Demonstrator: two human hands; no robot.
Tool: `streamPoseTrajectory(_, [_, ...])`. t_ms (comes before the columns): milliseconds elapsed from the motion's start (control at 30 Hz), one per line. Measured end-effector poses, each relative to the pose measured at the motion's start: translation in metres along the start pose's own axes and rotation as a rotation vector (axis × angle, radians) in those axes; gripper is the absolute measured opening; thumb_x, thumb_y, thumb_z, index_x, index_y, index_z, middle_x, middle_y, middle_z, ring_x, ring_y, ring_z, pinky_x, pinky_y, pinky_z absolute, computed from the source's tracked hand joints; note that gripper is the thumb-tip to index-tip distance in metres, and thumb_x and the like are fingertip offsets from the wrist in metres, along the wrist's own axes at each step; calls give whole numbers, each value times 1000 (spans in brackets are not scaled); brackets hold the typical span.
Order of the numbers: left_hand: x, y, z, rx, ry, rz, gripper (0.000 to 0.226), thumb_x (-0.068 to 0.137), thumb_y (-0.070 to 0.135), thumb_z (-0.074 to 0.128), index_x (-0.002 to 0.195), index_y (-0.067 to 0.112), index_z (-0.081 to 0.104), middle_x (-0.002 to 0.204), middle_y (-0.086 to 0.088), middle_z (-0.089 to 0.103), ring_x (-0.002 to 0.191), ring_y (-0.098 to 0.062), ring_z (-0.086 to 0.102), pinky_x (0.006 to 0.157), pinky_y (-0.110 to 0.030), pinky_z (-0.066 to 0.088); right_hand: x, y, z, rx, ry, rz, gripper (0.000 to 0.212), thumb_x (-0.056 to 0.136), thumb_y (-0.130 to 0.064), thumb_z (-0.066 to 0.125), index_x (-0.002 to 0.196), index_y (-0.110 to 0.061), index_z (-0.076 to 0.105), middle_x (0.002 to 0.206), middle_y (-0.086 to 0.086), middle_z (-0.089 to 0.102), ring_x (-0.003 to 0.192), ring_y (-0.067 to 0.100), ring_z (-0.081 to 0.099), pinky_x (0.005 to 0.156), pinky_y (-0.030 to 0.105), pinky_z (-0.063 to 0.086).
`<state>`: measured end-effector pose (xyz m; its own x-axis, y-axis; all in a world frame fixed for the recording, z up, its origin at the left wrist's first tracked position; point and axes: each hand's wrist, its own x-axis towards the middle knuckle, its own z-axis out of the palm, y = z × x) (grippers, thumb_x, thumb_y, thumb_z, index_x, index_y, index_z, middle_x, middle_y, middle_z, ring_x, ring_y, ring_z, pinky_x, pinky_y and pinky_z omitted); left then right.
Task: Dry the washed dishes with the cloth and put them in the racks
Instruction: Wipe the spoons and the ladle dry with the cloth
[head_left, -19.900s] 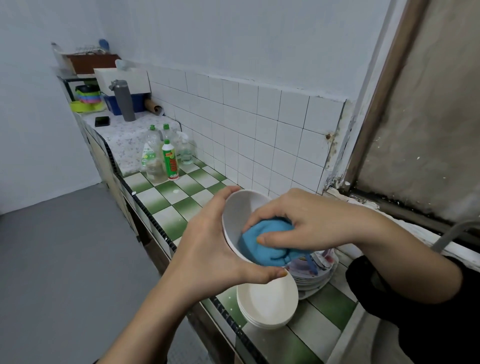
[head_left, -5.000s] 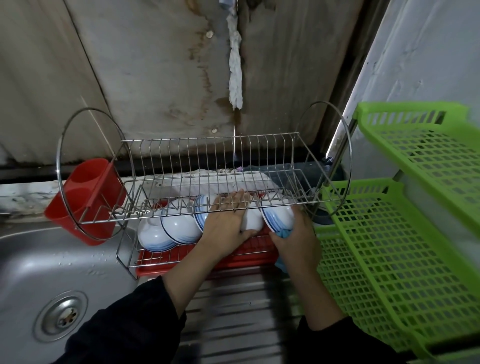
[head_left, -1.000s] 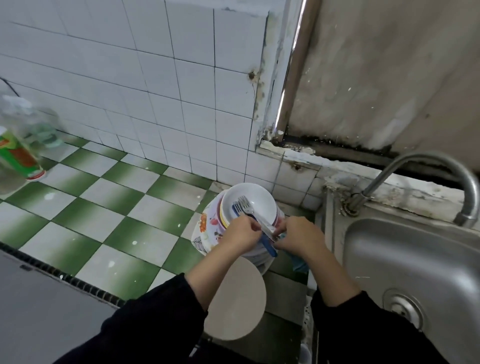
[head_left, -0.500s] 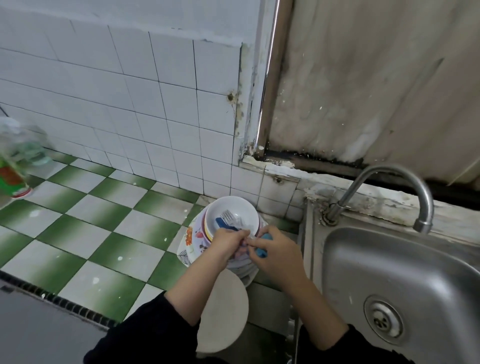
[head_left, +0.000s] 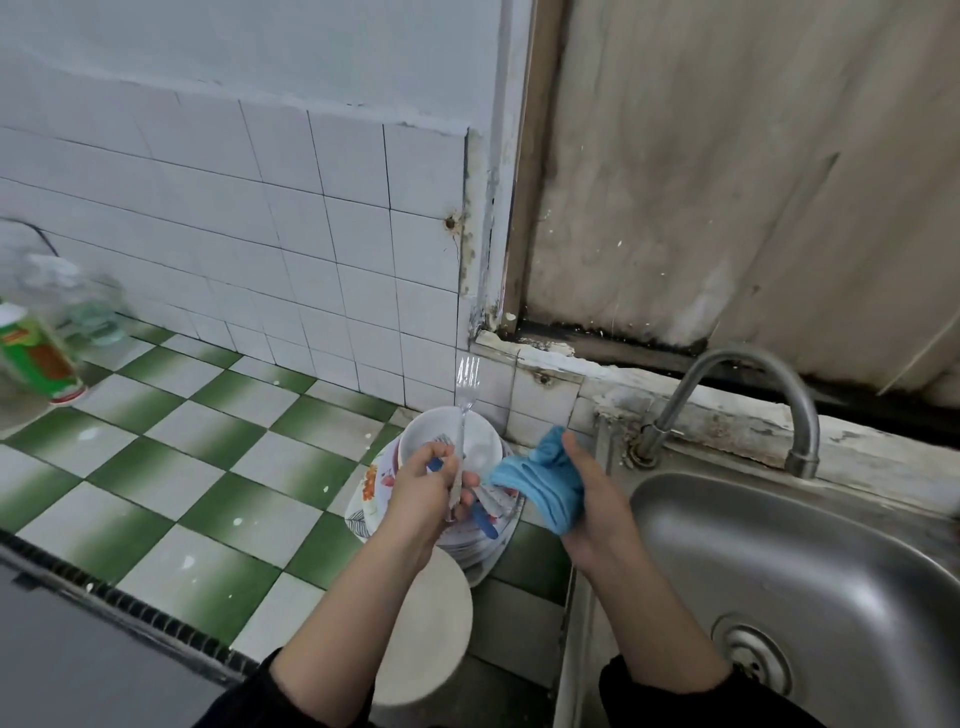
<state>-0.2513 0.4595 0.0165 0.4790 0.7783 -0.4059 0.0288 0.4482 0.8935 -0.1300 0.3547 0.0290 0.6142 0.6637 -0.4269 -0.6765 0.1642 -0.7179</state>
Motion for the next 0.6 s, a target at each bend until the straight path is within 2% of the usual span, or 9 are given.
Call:
streamPoseTrajectory(100, [-16, 9, 8, -27, -76, 69, 21, 103, 4, 39, 96, 10, 58, 75, -12, 60, 58, -18, 52, 42, -23, 44, -7, 3, 12, -1, -67, -64, 51, 70, -19, 74, 118, -7, 64, 114, 18, 68, 95, 29, 68, 71, 40, 59])
streamPoseTrajectory(167, [-27, 15, 16, -56, -107, 116, 22, 100, 2, 43, 92, 11, 61, 66, -7, 62, 53, -16, 54, 40, -23, 45, -13, 11, 20, -127, -113, -164, 41, 79, -8, 72, 118, -22, 67, 115, 8, 70, 100, 27, 69, 81, 43, 59])
streamPoseTrajectory(233, [-35, 17, 19, -65, -107, 159, 19, 100, 4, 47, 94, 12, 63, 67, -4, 65, 57, -14, 58, 46, -22, 48, -21, 18, 28, -271, -185, -281, 41, 88, -5, 66, 115, -35, 65, 114, -3, 71, 103, 17, 69, 82, 32, 58])
streamPoseTrajectory(300, [-40, 17, 18, -53, -113, 202, 16, 100, 7, 49, 98, 12, 64, 78, -7, 69, 69, -19, 65, 57, -25, 53, -26, 21, 31, -351, -236, -360, 49, 90, -8, 65, 124, -42, 56, 115, -15, 67, 105, 8, 67, 82, 23, 56])
streamPoseTrajectory(333, [-42, 18, 17, -38, -117, 222, 15, 100, 8, 50, 99, 11, 64, 84, -10, 70, 75, -23, 67, 62, -28, 56, -27, 20, 32, -381, -240, -384, 54, 89, -9, 66, 128, -43, 51, 118, -17, 65, 105, 5, 66, 83, 22, 56])
streamPoseTrajectory(400, [-45, 17, 14, 8, -124, 258, 15, 100, 8, 50, 98, 11, 65, 92, -16, 71, 80, -29, 68, 67, -34, 59, -27, 19, 32, -405, -221, -393, 64, 87, -7, 70, 136, -40, 45, 122, -11, 63, 104, 6, 67, 84, 25, 57])
streamPoseTrajectory(467, [-50, 16, 13, 71, -136, 308, 19, 100, 5, 49, 95, 10, 66, 90, -18, 69, 76, -31, 65, 63, -34, 57, -27, 15, 35, -406, -165, -382, 69, 83, -6, 74, 140, -34, 45, 117, -2, 67, 99, 12, 70, 83, 30, 59])
streamPoseTrajectory(533, [-54, 15, 12, 128, -158, 360, 22, 101, 2, 45, 92, 8, 64, 77, -16, 63, 64, -23, 57, 51, -26, 50, -26, 9, 38, -421, -109, -398, 70, 81, -5, 77, 138, -31, 47, 111, 1, 68, 91, 14, 71, 77, 31, 60])
streamPoseTrajectory(600, [-56, 17, 10, 165, -177, 402, 22, 102, 1, 42, 93, 1, 62, 72, -14, 58, 53, -13, 48, 47, -19, 42, -26, 1, 43, -390, -96, -422, 71, 78, -1, 78, 136, -29, 48, 104, 1, 69, 82, 11, 72, 67, 27, 59])
